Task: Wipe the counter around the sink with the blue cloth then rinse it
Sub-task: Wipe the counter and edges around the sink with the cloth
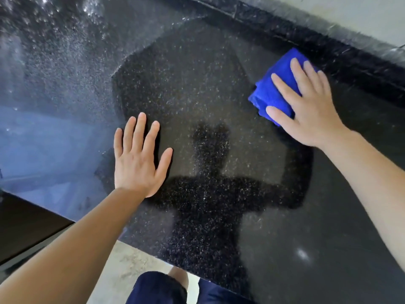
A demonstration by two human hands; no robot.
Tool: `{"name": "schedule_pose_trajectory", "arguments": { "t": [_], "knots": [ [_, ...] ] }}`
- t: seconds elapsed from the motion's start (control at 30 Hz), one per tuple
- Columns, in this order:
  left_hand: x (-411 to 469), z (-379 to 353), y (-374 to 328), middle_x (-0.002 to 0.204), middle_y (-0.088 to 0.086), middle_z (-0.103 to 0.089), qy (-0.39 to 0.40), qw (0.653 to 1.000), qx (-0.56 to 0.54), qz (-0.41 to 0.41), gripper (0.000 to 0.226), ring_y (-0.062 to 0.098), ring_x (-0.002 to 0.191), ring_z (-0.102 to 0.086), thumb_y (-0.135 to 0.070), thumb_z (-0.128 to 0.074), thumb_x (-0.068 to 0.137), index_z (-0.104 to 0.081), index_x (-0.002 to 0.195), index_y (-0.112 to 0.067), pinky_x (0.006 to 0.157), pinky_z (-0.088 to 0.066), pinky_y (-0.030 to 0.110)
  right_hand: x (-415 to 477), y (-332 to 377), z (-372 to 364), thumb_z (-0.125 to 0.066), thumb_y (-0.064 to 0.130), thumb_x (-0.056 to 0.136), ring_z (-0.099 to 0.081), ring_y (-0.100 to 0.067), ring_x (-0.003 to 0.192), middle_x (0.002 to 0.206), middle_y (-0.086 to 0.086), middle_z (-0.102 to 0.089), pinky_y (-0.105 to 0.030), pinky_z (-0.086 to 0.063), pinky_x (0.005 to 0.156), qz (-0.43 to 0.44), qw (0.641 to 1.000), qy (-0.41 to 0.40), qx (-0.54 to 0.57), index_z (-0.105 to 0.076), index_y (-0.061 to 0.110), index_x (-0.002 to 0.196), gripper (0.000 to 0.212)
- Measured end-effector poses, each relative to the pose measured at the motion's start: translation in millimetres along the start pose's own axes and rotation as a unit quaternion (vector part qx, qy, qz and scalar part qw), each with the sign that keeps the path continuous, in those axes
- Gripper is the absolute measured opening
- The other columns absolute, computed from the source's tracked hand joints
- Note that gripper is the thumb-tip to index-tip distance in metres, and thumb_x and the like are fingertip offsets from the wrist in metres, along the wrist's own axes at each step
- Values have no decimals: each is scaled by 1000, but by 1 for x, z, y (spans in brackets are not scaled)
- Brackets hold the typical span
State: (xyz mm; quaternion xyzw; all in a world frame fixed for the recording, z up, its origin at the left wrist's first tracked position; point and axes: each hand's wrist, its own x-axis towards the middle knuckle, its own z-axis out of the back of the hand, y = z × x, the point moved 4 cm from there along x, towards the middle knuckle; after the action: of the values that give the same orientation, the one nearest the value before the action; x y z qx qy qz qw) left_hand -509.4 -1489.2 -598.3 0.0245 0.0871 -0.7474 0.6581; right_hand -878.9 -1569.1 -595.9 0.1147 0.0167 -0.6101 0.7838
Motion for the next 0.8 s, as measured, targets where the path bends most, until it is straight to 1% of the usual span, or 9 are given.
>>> {"name": "schedule_pose_trajectory", "arguments": {
  "t": [0.13, 0.23, 0.33, 0.4, 0.47, 0.53, 0.67, 0.73, 0.8],
  "knots": [
    [-1, -2, 0, 167, 10, -13, -1, 1000, 8, -3, 69, 31, 154, -8, -57, -27, 100, -26, 157, -17, 124, -6, 55, 72, 51, 2, -30, 62, 98, -7, -44, 152, 167, -20, -8, -57, -3, 122, 16, 1000, -17, 6, -26, 25, 158, 71],
    [-2, -3, 1, 166, 11, -15, -13, 1000, 9, -7, 73, 32, 153, -11, -60, -31, 98, -27, 156, -16, 123, -8, 55, 122, 105, 4, -29, 60, 100, -2, -43, 153, 167, -19, -3, -55, 1, 122, 43, 999, -10, 4, -20, 26, 160, 69],
    [0, -4, 2, 166, 11, -15, -17, 1000, 12, -7, 74, 32, 153, -11, -61, -33, 97, -27, 156, -17, 123, -8, 54, 149, 145, 4, -28, 58, 100, 1, -40, 154, 168, -16, -1, -55, 2, 123, 48, 999, -3, 3, -17, 27, 160, 68],
    [0, -4, 2, 166, 11, -15, -20, 1000, 13, -9, 75, 32, 153, -12, -61, -34, 96, -27, 156, -16, 123, -9, 54, 144, 144, 3, -26, 58, 100, 0, -37, 154, 168, -15, -2, -52, 2, 124, 61, 998, -3, 12, -18, 29, 160, 67],
    [-1, -4, 2, 166, 11, -15, -18, 1000, 12, -9, 75, 32, 153, -12, -60, -34, 96, -27, 156, -16, 123, -9, 55, 119, 117, 1, -26, 61, 100, -3, -34, 155, 169, -12, -5, -48, 0, 124, 69, 997, -10, 23, -20, 32, 159, 66],
    [0, -3, 1, 166, 11, -15, -15, 1000, 9, -7, 74, 32, 153, -11, -60, -33, 96, -27, 156, -16, 123, -8, 54, 84, 68, 1, -29, 64, 99, -6, -32, 155, 169, -10, -7, -47, -3, 125, 20, 999, -29, 34, -23, 35, 159, 67],
    [-1, -1, 0, 166, 12, -13, -7, 1000, 9, -6, 76, 33, 153, -9, -63, -30, 96, -26, 156, -16, 124, -5, 53, -17, -33, 0, -34, 66, 98, -7, -31, 155, 169, -7, -7, -49, -5, 124, -129, 990, -44, 22, -24, 36, 158, 68],
    [0, -1, -1, 167, 12, -13, -2, 1000, 9, -6, 77, 33, 153, -9, -63, -29, 96, -26, 156, -16, 124, -4, 53, -56, -58, -3, -35, 66, 97, -7, -31, 155, 169, -8, -7, -50, -6, 124, -244, 967, -64, 27, -24, 35, 158, 69],
    [1, 0, -2, 167, 12, -13, 0, 1000, 10, -6, 76, 33, 153, -8, -63, -28, 97, -26, 156, -16, 124, -4, 53, -68, -56, -8, -33, 67, 96, -7, -33, 155, 168, -11, -8, -53, -6, 124, -364, 926, -87, 38, -25, 34, 158, 71]
  ]
}}
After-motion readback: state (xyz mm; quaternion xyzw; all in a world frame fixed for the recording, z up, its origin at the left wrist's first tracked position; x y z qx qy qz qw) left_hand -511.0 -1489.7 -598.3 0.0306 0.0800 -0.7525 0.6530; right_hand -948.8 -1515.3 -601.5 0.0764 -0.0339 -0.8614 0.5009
